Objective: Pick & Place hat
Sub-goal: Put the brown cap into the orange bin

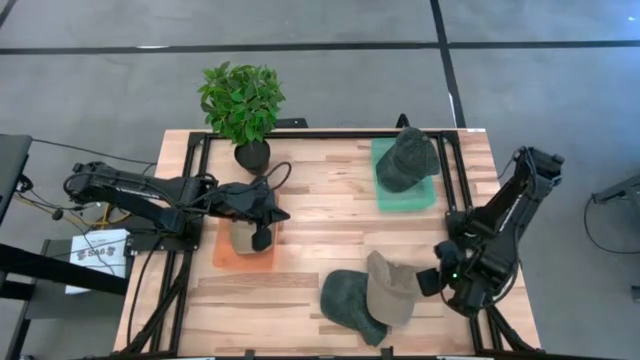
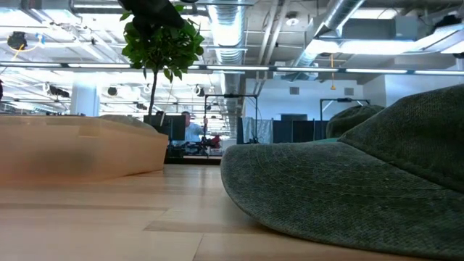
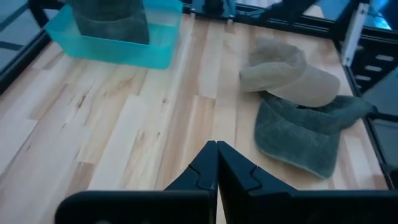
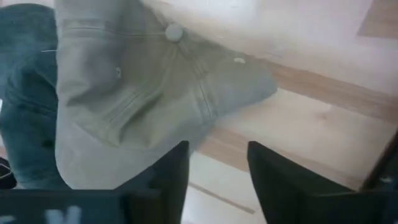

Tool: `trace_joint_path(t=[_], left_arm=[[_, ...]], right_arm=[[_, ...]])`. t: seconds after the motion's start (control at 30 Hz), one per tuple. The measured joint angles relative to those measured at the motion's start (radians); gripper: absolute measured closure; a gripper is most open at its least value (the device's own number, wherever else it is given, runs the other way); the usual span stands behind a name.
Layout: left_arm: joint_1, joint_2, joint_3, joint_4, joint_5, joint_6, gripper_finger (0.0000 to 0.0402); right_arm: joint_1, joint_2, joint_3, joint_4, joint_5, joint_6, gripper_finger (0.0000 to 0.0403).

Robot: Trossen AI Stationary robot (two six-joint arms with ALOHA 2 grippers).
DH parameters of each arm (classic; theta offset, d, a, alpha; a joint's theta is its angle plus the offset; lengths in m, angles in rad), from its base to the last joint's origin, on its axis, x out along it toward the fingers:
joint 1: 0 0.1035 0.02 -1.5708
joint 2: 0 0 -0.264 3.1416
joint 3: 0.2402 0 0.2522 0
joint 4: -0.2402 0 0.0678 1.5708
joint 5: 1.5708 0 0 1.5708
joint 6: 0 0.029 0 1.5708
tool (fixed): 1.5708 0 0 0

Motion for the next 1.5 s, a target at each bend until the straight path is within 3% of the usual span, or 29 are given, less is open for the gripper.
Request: trace_joint_path(t=[0.33, 0.73, 0.93, 1.23, 1.5], left_arm=[[0.0, 0.0, 0.0, 0.0, -0.026, -0.06, 0.0401], [0.0, 0.0, 0.0, 0.001, -0.057, -0.066, 0.0402], [0.0, 0.0, 0.0, 0.0, -0.056, -0.066, 0.0401], [0.0, 0.0, 0.0, 0.0, -0.056, -0.066, 0.0402], [0.0, 0.0, 0.0, 0.001, -0.055, -0.1, 0.0401]], right_arm=[[-0.004, -0.005, -0.122, 0.128, 0.032, 0.034, 0.0159], [-0.045, -0.005, -0.269, 0.347, 0.102, 0.024, 0.0156], [-0.072, -0.005, -0.302, 0.373, 0.103, -0.003, 0.0211], [-0.11, -0.004, -0.319, 0.382, 0.126, -0.076, 0.0386], [-0.137, -0.004, -0.251, 0.345, 0.228, -0.17, 0.0392]])
